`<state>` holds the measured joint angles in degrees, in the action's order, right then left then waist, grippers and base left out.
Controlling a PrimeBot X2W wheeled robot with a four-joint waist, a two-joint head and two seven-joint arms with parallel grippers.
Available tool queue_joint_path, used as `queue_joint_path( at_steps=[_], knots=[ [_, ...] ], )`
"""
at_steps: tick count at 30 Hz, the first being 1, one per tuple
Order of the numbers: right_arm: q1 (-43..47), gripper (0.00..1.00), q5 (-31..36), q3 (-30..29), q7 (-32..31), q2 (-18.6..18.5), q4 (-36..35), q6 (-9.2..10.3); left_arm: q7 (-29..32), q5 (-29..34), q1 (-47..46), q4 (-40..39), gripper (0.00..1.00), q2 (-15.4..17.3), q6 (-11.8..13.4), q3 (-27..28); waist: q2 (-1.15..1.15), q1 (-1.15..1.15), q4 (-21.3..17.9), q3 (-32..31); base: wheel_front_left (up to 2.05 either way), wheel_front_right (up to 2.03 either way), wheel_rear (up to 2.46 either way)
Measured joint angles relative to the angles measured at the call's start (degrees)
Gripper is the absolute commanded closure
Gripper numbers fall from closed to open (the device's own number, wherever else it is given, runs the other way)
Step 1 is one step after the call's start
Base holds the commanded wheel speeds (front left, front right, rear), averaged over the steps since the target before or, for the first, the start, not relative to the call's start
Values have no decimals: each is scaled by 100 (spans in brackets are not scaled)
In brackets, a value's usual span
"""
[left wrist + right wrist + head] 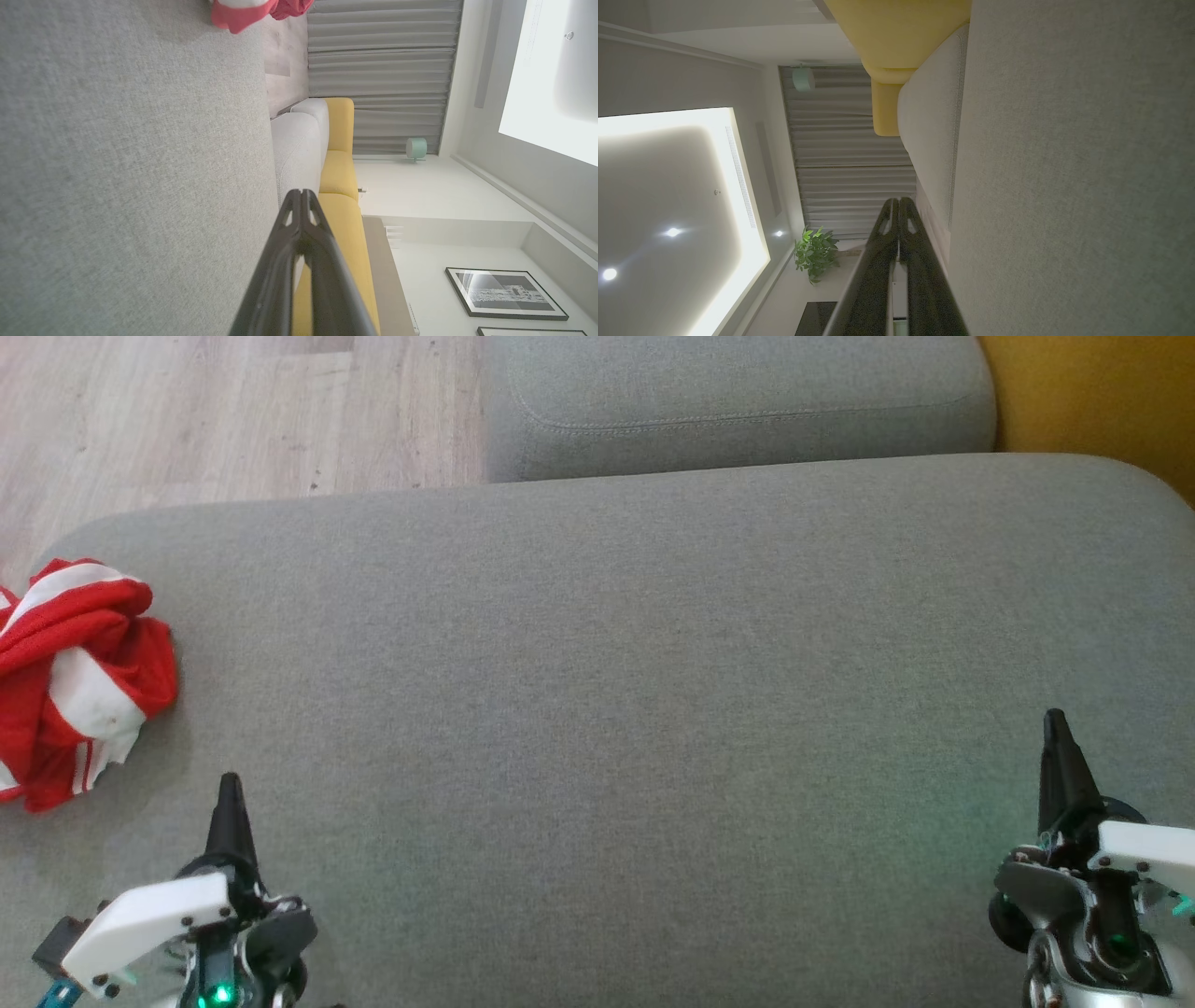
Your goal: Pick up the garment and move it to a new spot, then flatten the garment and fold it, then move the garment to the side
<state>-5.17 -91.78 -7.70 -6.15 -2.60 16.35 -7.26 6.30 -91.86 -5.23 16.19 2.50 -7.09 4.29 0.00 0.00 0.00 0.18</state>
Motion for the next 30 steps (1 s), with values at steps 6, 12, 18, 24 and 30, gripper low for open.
queue_joint_path(
  at_steps=[6,12,18,24,30],
  knots=[
    [0,100,0,0,0,0,0,0,0,0,0,0,100,0,0,0,0,0,0,0,0,0,0],
    [0,100,0,0,0,0,-1,0,0,0,1,0,100,0,0,0,0,0,0,0,0,0,0],
    [0,100,0,0,0,0,-1,0,0,0,1,0,100,0,0,0,0,0,0,0,0,0,0],
    [0,100,0,0,0,0,-1,0,0,0,1,0,100,0,0,0,0,0,0,0,0,0,0],
    [0,100,0,0,0,0,-1,0,0,0,1,0,100,0,0,0,0,0,0,0,0,0,0]
  ],
)
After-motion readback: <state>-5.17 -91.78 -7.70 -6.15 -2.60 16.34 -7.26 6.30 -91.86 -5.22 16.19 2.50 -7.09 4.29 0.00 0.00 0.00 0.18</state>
